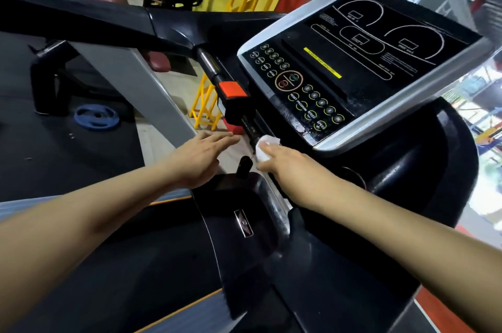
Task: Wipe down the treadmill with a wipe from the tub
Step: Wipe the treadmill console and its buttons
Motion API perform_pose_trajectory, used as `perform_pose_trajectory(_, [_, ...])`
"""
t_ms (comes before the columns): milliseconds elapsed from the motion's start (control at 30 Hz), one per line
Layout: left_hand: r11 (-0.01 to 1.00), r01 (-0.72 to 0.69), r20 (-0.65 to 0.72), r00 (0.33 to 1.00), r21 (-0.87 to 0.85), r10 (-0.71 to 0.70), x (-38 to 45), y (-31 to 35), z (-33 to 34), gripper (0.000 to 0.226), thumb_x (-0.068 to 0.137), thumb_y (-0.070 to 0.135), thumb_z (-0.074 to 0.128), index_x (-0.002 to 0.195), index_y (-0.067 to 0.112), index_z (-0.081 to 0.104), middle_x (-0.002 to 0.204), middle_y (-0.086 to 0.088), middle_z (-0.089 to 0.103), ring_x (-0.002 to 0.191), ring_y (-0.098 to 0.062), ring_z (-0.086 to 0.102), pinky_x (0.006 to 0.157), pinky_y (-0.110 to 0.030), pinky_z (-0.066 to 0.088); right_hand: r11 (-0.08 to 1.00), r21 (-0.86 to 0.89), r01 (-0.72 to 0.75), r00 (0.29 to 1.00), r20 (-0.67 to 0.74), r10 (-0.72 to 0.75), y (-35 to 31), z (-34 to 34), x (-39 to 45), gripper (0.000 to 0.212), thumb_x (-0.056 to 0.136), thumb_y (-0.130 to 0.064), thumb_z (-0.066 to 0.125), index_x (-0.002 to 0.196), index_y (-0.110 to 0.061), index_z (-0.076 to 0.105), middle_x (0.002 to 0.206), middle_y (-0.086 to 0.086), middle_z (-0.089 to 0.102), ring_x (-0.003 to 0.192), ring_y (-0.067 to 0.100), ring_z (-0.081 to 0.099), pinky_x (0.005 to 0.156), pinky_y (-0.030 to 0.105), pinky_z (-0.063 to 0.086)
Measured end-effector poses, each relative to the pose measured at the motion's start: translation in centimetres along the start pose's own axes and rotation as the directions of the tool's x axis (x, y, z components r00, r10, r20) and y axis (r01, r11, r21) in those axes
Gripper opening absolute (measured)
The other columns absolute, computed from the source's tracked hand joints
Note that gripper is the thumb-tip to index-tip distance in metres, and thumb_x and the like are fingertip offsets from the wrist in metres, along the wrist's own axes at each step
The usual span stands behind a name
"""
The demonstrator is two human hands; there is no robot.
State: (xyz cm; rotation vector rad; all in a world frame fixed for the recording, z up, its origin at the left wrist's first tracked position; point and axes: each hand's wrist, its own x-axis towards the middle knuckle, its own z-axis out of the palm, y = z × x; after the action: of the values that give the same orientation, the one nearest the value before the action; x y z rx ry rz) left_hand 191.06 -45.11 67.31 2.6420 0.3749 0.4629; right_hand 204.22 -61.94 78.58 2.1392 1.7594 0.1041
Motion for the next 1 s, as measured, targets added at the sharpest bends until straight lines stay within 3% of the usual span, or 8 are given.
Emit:
perform_pose_trajectory(100, [1.0, 0.016, -0.001, 1.0, -0.018, -0.016, -0.3, 0.6, -0.3, 0.079, 0.08, 0.012, 0.032, 0.158, 0.021, 0.03, 0.165, -0.002, 0.031, 0.145, -0.028, 0.032, 0.117, -0.03, 0.019, 0.996, -0.041, 0.078, 0.995, 0.07, -0.075, -0.2, -0.3, -1.4, 0.044, 0.097, -0.001, 0.046, 0.139, -0.011, 0.057, 0.158, 0.013, 0.032, 0.143, 0.024, 0.034, 0.112, 0.028, 0.028])
perform_pose_trajectory(300, [0.998, -0.054, -0.029, 0.998, -0.029, 0.053, 0.8, 2.3, -0.1, 0.084, 0.073, 0.014, 0.025, 0.157, 0.018, 0.033, 0.164, -0.006, 0.032, 0.148, -0.027, 0.033, 0.117, -0.033, 0.025, 0.981, 0.154, -0.114, 0.993, -0.001, 0.115, -1.1, -1.3, 1.0, 0.048, 0.1, -0.005, 0.046, 0.142, -0.027, 0.055, 0.161, 0.01, 0.022, 0.125, 0.034, 0.05, 0.099, 0.038, 0.044])
perform_pose_trajectory(433, [0.997, -0.073, -0.049, 0.996, 0.003, 0.073, 1.4, 4.2, -0.3, 0.089, 0.074, 0.034, 0.008, 0.161, 0.024, 0.024, 0.168, -0.002, 0.023, 0.146, -0.03, 0.032, 0.12, -0.043, 0.027, 0.96, 0.198, -0.198, 0.98, 0.03, 0.196, -0.9, -0.9, -2.8, 0.054, 0.099, -0.007, 0.048, 0.142, -0.039, 0.053, 0.142, 0.006, 0.048, 0.118, 0.031, 0.056, 0.09, 0.034, 0.047])
perform_pose_trajectory(533, [0.994, -0.105, -0.032, 0.994, 0.022, 0.105, 1.4, 6.0, -0.6, 0.092, 0.072, 0.037, 0.005, 0.161, 0.027, 0.025, 0.169, -0.001, 0.019, 0.145, -0.029, 0.03, 0.12, -0.037, 0.022, 0.905, 0.315, -0.285, 0.958, 0.057, 0.282, -0.4, -0.7, -6.3, 0.056, 0.096, -0.011, 0.05, 0.136, -0.05, 0.055, 0.125, 0.003, 0.066, 0.112, 0.028, 0.064, 0.092, 0.034, 0.054])
perform_pose_trajectory(667, [0.992, -0.116, -0.066, 0.991, 0.046, 0.119, 2.0, 6.7, -0.4, 0.085, 0.076, 0.036, 0.013, 0.155, 0.022, 0.04, 0.163, -0.006, 0.034, 0.141, -0.034, 0.038, 0.117, -0.042, 0.027, 0.889, 0.357, -0.286, 0.952, 0.004, 0.305, -1.0, -1.5, -4.7, 0.036, 0.098, -0.019, 0.053, 0.127, -0.037, 0.064, 0.126, 0.006, 0.065, 0.115, 0.036, 0.061, 0.085, 0.035, 0.05])
perform_pose_trajectory(833, [0.977, -0.166, -0.078, 0.981, 0.137, 0.177, 2.5, 6.4, -0.2, 0.08, 0.076, 0.034, 0.019, 0.143, 0.015, 0.056, 0.148, -0.013, 0.054, 0.125, -0.042, 0.052, 0.109, -0.053, 0.041, 0.898, 0.364, -0.247, 0.947, -0.105, 0.303, -1.8, -1.2, -3.7, 0.031, 0.095, -0.005, 0.049, 0.122, -0.015, 0.062, 0.122, 0.009, 0.064, 0.109, 0.038, 0.061, 0.077, 0.033, 0.043])
perform_pose_trajectory(933, [0.978, -0.123, -0.107, 0.984, 0.167, 0.142, 2.4, 6.9, 0.0, 0.077, 0.078, 0.032, 0.018, 0.142, 0.014, 0.056, 0.147, -0.015, 0.055, 0.127, -0.042, 0.051, 0.107, -0.054, 0.043, 0.909, 0.352, -0.221, 0.963, -0.07, 0.261, -1.1, -1.4, -6.0, 0.046, 0.093, -0.001, 0.049, 0.133, -0.019, 0.058, 0.121, 0.011, 0.065, 0.108, 0.037, 0.063, 0.089, 0.043, 0.052])
perform_pose_trajectory(1000, [0.974, -0.104, -0.121, 0.984, 0.201, 0.13, 2.4, 7.3, 0.3, 0.067, 0.084, 0.029, 0.025, 0.142, 0.017, 0.056, 0.147, -0.012, 0.056, 0.129, -0.039, 0.051, 0.101, -0.052, 0.045, 0.868, 0.44, -0.232, 0.964, -0.012, 0.264, 0.3, -1.7, -7.9, 0.052, 0.096, -0.008, 0.048, 0.139, -0.035, 0.053, 0.11, 0.008, 0.066, 0.092, 0.028, 0.065, 0.083, 0.038, 0.054])
